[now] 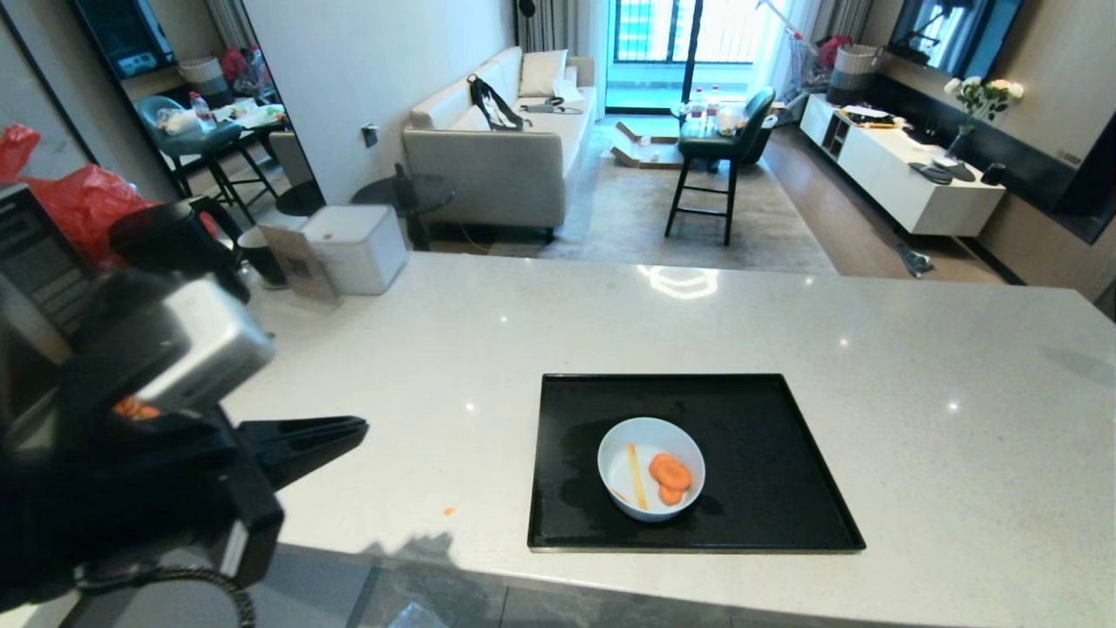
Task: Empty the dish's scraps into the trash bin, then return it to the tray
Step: Pick up the bowl with leftover food
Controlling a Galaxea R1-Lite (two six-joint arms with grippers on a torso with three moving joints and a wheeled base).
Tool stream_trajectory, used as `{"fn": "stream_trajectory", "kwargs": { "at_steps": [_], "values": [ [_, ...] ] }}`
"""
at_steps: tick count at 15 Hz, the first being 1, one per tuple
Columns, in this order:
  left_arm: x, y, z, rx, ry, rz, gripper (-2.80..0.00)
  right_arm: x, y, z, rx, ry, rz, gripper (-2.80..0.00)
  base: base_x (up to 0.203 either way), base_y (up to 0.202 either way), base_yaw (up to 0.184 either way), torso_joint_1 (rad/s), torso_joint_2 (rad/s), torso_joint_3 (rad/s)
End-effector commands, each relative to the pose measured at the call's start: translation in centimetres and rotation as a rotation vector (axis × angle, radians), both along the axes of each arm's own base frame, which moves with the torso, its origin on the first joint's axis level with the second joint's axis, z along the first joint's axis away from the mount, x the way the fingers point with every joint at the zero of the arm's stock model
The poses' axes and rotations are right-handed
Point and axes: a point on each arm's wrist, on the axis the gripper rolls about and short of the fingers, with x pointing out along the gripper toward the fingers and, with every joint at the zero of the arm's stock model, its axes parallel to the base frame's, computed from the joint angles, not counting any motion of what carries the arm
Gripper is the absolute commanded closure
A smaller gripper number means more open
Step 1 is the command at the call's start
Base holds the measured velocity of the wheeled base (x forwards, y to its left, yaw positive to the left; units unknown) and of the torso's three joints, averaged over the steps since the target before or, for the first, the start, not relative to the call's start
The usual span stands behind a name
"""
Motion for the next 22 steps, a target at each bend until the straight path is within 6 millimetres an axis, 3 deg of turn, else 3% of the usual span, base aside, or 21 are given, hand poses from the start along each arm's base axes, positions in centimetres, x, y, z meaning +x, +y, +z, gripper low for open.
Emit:
{"fn": "stream_trajectory", "kwargs": {
  "at_steps": [1,6,10,11,22],
  "values": [
    [3.5,-4.5,-2.7,0.086,0.061,-0.031,0.0,0.0,0.0,0.0,0.001,-0.002,0.001,0.0,0.0,0.0,0.0,0.0,0.0,0.0],
    [7.8,-12.3,-4.0,0.081,-0.041,-0.036,0.0,0.0,0.0,0.0,0.001,-0.001,-0.001,0.0,0.0,0.0,0.0,0.0,0.0,0.0],
    [9.4,-15.9,-4.1,0.07,-0.068,-0.064,0.0,0.0,0.0,0.0,0.001,0.0,0.0,0.0,0.0,0.0,0.0,0.0,0.0,0.0],
    [9.7,-16.4,-4.3,0.07,-0.068,-0.068,-2.8,0.0,0.0,0.0,0.001,-0.002,0.0,0.0,0.0,0.0,0.0,0.0,0.0,0.0],
    [13.4,-20.0,-8.0,0.237,-0.112,-0.043,-2.8,0.0,0.0,0.0,0.002,-0.002,0.002,0.0,0.0,0.0,0.0,0.0,0.0,0.0]
  ]
}}
